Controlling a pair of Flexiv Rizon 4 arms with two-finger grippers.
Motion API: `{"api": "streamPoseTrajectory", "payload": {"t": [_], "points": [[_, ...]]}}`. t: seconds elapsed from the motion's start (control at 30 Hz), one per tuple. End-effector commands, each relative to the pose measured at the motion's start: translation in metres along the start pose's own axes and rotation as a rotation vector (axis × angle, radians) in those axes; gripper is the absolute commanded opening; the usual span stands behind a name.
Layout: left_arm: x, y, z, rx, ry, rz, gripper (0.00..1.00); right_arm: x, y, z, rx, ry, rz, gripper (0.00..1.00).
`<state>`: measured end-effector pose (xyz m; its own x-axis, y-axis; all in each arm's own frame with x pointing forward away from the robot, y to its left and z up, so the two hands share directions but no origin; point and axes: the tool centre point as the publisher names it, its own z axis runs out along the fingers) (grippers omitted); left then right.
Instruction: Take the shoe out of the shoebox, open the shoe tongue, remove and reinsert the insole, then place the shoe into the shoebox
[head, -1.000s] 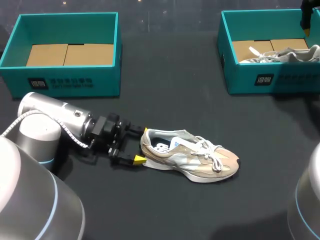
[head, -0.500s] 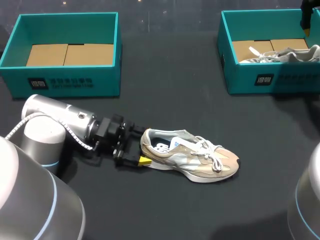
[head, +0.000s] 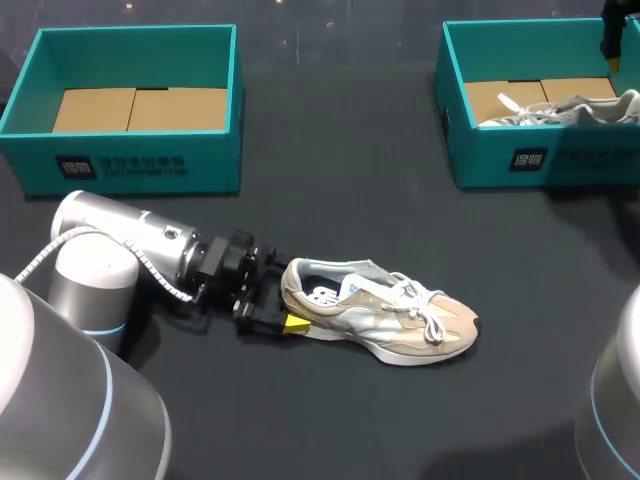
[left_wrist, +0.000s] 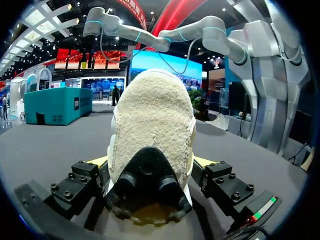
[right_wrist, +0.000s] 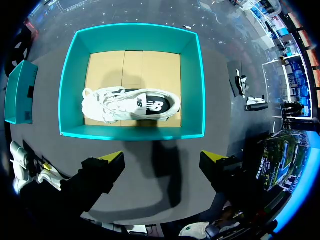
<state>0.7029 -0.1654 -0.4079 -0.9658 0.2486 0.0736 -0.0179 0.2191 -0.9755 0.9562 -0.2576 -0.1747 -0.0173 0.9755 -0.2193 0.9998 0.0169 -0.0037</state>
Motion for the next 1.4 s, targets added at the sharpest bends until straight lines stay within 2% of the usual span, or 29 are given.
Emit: {"api": "streamPoseTrajectory", "payload": {"t": [0.03,0.57,0.6,0.63,0.67,0.7,1.4], "points": [[-0.002,0.001,0.005,0.003,0.002,0.001,1.00,0.000,-0.001,0.000,-0.001,0.000,0.000,1.00],[-0.002,0.001,0.011,0.022,-0.002,0.003,1.00,0.000,-0.001,0.000,-0.001,0.000,0.000,1.00],[-0.002,0.001,0.012,0.023,-0.004,0.005,0.94,0.000,-0.001,0.000,-0.001,0.000,0.000,1.00],[-0.002,0.001,0.012,0.023,-0.007,0.006,0.42,0.000,-0.001,0.000,-0.001,0.000,0.000,1.00],[-0.002,0.001,0.012,0.023,-0.010,0.007,0.07,0.000,-0.001,0.000,-0.001,0.000,0.000,1.00],[-0.002,0.001,0.012,0.022,-0.011,0.007,0.00,0.000,-0.001,0.000,-0.001,0.000,0.000,1.00],[0.010,0.002,0.001,0.003,-0.169,-0.034,0.00,0.000,-0.001,0.000,-0.001,0.000,0.000,1.00]]}}
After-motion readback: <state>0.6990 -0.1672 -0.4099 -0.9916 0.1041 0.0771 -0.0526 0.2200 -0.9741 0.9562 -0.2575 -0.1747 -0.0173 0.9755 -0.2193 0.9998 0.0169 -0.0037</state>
